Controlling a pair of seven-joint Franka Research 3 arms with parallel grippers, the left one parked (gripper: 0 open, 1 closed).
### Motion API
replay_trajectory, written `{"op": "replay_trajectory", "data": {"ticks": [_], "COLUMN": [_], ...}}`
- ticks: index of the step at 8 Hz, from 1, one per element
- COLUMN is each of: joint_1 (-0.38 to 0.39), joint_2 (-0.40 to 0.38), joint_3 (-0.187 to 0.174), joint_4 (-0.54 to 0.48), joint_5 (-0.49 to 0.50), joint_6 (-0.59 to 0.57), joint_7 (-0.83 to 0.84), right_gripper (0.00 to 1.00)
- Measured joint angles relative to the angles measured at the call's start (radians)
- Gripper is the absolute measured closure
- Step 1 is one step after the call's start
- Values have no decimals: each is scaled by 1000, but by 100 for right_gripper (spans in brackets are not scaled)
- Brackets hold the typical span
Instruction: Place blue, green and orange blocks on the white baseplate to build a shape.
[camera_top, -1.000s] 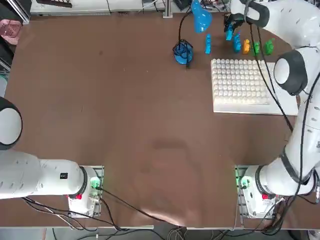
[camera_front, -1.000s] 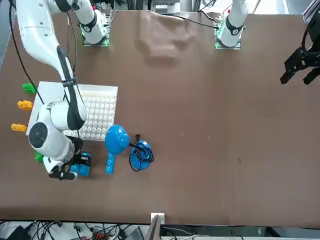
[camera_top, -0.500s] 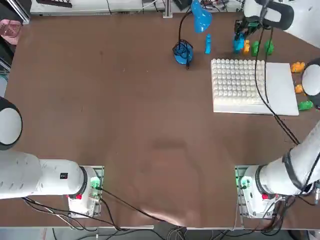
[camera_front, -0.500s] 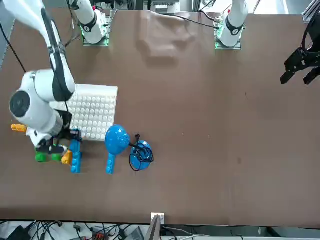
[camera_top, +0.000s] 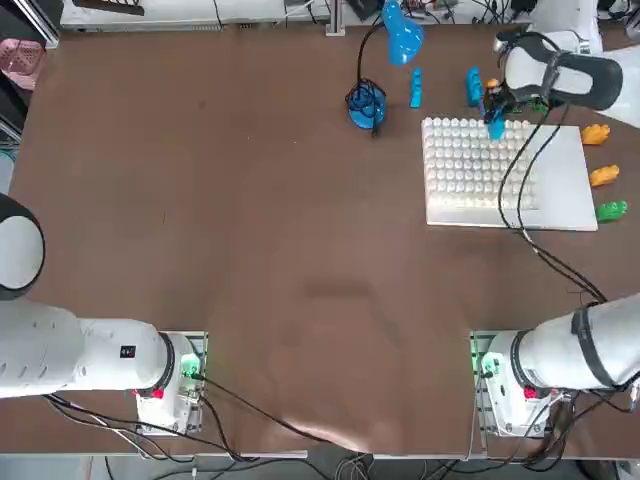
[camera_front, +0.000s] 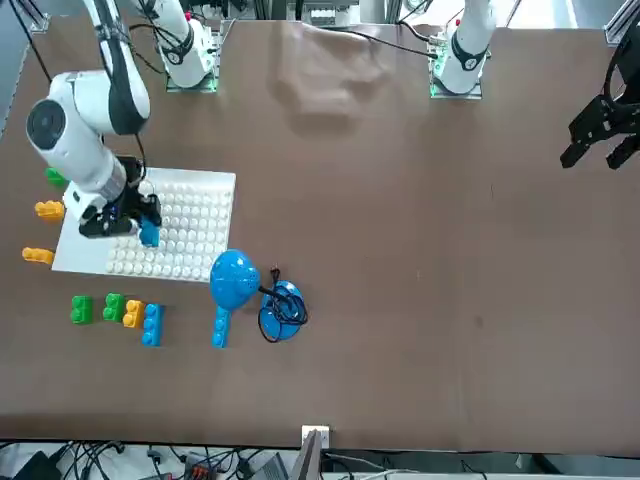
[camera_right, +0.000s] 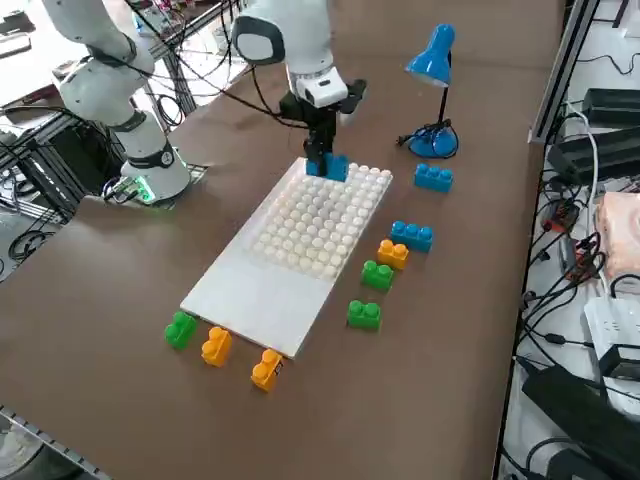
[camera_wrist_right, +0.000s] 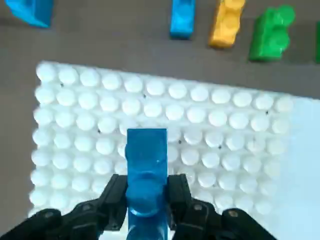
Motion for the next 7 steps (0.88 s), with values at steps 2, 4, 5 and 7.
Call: {"op": "replay_trajectory", "data": {"ticks": [2, 4, 5, 7], "joint_1": [-18, -63, -90, -114], "joint_2": [-47, -49, -48, -48], "joint_3": [-1, -2, -3, -3], "joint_4": [-137, -224, -248, -276], "joint_5": [0, 0, 0, 0], "joint_6": [79, 167, 183, 201], "joint_7": [-11, -53, -77, -95], "right_gripper": [62, 62, 62, 62]}}
